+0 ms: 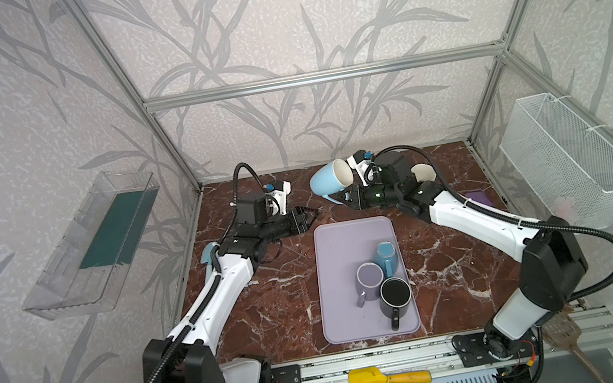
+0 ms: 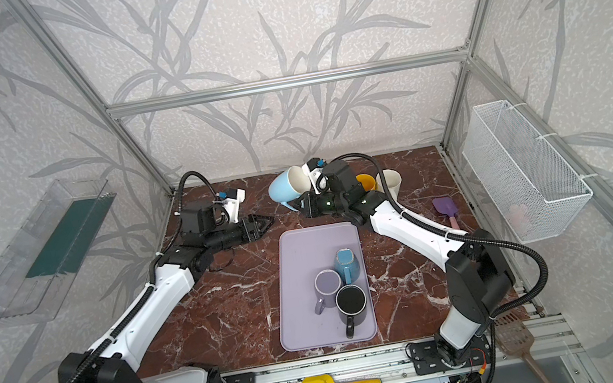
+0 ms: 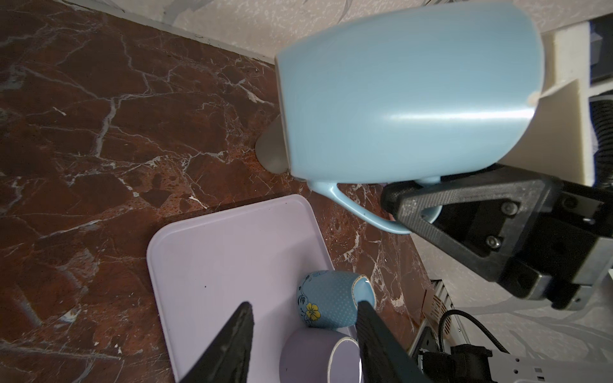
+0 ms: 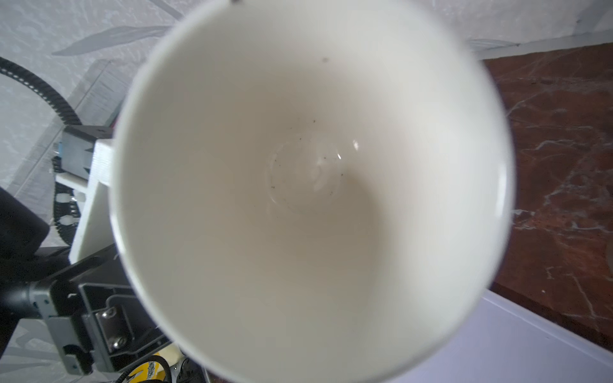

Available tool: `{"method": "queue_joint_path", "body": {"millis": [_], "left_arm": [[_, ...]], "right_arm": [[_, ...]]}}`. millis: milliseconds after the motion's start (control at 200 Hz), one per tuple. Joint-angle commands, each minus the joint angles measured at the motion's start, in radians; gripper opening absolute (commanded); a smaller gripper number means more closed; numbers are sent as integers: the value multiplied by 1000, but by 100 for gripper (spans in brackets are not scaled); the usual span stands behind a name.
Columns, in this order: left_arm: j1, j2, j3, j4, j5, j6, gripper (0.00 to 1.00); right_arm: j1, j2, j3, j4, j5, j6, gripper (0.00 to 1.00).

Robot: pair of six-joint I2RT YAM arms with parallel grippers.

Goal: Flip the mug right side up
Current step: 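Open the left gripper off the light blue mug while the right holds it, then carry the light blue mug with the right gripper toward the upright mug row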

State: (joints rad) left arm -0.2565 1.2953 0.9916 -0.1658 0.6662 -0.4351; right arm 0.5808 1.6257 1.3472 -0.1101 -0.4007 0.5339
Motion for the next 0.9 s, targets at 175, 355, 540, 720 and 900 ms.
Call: {"method": "queue_joint_path", "body": {"millis": [175,355,540,720,900], "left_arm": [[-65,0,73,-130,-129,104,53],[-115,21,101,-185,-221,141,52],[-163,58,126,-217,-280,163,52],[-181,67,131,-219,-296,165,52],[-190,70,130,-225,-304,165,52]], "right_arm": [[-2,75,157,-168,148,-113,0],[-1,142,219,-242,187,-120,0],[0,189,269,-306,232,-133,0],[3,243,325,-379,304,-145,0],[5,316,403,-439,343,-149,0]]}}
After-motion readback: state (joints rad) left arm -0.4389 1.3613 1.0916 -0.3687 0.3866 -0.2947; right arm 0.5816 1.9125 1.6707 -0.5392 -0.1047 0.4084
